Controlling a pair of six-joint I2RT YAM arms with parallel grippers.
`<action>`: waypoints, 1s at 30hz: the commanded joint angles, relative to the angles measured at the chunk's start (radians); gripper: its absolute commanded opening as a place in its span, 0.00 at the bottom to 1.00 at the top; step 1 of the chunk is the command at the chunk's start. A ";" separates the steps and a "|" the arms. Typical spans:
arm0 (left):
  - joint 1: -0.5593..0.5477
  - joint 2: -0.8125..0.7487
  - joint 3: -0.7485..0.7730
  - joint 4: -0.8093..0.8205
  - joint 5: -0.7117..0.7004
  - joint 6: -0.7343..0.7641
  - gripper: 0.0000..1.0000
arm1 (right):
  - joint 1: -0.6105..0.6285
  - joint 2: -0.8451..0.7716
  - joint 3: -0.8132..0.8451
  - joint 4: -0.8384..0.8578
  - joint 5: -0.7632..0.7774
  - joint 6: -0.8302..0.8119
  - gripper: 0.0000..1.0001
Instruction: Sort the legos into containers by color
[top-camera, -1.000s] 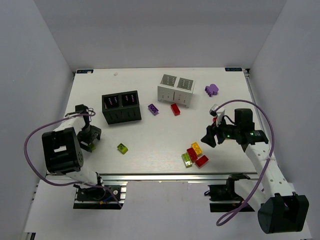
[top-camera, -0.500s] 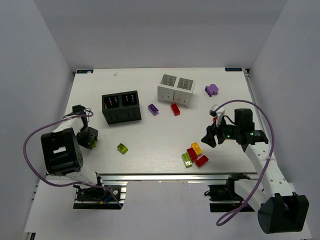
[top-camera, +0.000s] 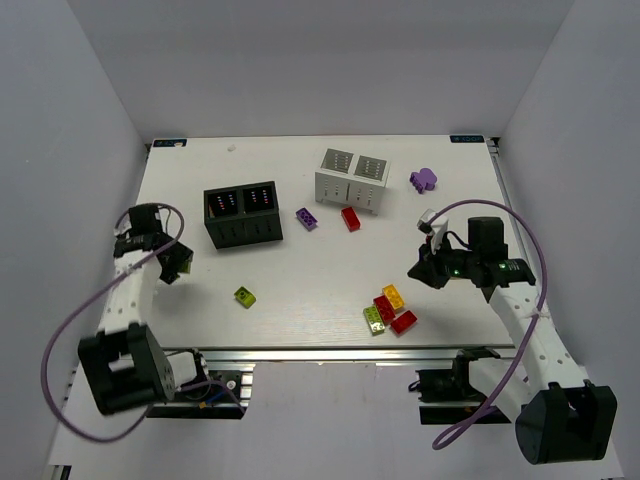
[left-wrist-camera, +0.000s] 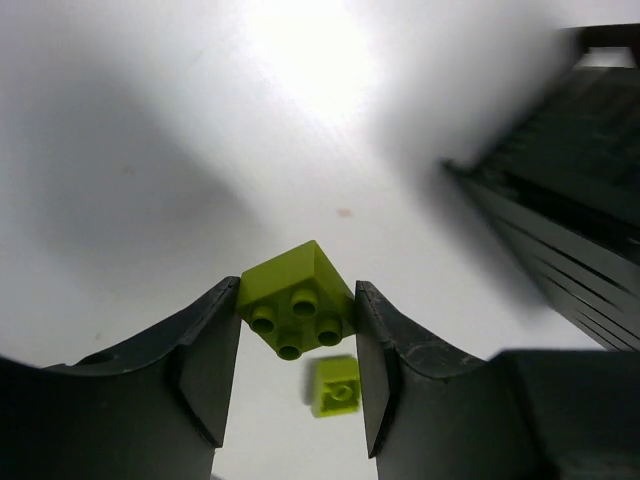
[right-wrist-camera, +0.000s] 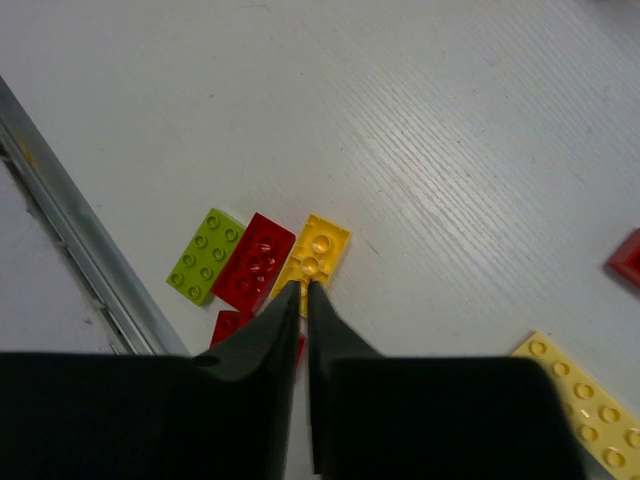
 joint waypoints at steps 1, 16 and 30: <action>-0.003 -0.208 0.024 0.105 0.112 0.159 0.00 | 0.004 0.007 0.027 0.013 -0.035 -0.014 0.05; -0.092 0.080 0.258 0.475 0.566 0.334 0.03 | -0.002 0.019 0.002 0.031 -0.074 -0.044 0.12; -0.219 0.187 0.353 0.395 0.315 0.421 0.39 | -0.003 0.034 -0.002 0.034 -0.061 -0.051 0.17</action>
